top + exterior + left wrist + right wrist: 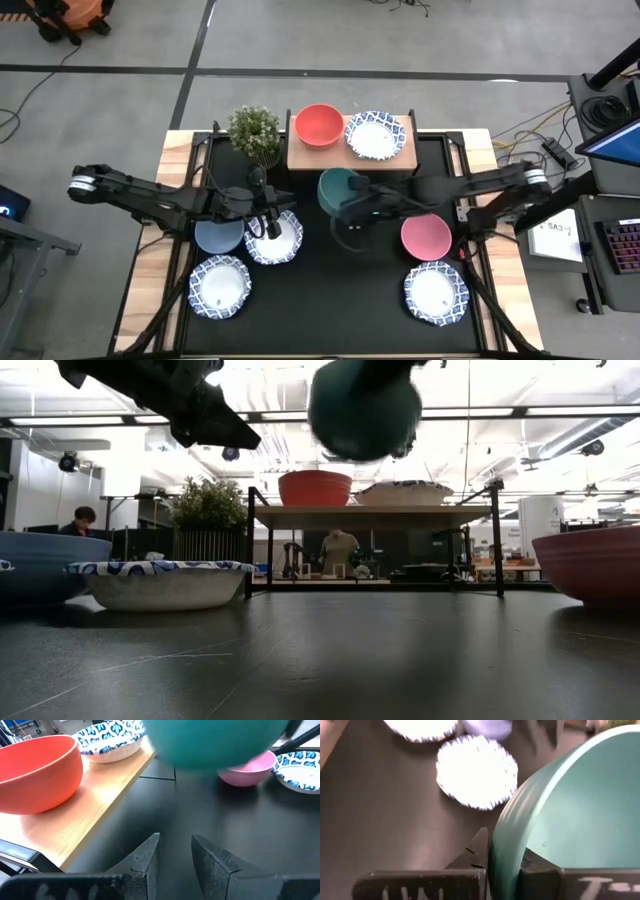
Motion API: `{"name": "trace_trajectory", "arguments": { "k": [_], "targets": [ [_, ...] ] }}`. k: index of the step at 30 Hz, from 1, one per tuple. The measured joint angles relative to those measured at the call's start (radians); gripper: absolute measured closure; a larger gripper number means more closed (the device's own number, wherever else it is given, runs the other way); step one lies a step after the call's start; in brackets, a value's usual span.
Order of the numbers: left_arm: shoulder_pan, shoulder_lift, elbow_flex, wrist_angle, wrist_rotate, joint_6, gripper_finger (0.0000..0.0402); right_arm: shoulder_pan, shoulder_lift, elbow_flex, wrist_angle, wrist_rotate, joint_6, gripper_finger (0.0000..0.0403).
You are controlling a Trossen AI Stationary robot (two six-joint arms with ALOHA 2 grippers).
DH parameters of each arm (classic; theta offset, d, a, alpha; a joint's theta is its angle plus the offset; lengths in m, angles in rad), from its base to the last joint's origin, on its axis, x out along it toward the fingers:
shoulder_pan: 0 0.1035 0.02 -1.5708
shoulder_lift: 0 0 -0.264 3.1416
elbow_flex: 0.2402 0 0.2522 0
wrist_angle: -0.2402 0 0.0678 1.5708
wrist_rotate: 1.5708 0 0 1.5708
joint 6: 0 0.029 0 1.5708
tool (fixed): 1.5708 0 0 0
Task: Place and stack bowls onto a shelf
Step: Stack the green bowl on top of the orange bowl on the shelf
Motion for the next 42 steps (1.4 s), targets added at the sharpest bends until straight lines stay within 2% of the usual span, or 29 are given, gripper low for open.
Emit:
{"name": "trace_trajectory", "arguments": {
  "k": [9,16,20,22,30,38,42],
  "targets": [
    [0.0,0.003,0.0,0.006,0.0,0.0,0.0308,0.015,-0.137,0.0,0.085,0.013,-0.073,0.039],
    [0.0,0.004,0.0,0.007,0.0,0.0,0.0308,0.009,-0.146,0.0,0.101,0.177,-0.135,0.039],
    [0.0,0.004,0.0,0.006,0.0,0.0,0.0308,-0.025,-0.131,0.011,0.106,0.298,-0.183,0.039],
    [0.0,0.002,0.0,0.005,0.0,0.0,0.0308,-0.058,-0.117,0.021,0.111,0.324,-0.211,0.039],
    [0.0,-0.02,0.0,0.002,-0.002,0.004,0.0308,-0.228,-0.035,0.06,0.146,0.315,-0.297,0.039],
    [0.0,-0.043,0.0,-0.02,-0.003,0.004,0.0308,-0.343,0.073,0.063,0.316,0.302,-0.385,0.039],
    [0.0,-0.043,0.0,-0.028,-0.003,0.003,0.0308,-0.384,0.111,0.063,0.391,0.202,-0.378,0.039]
  ]
}}
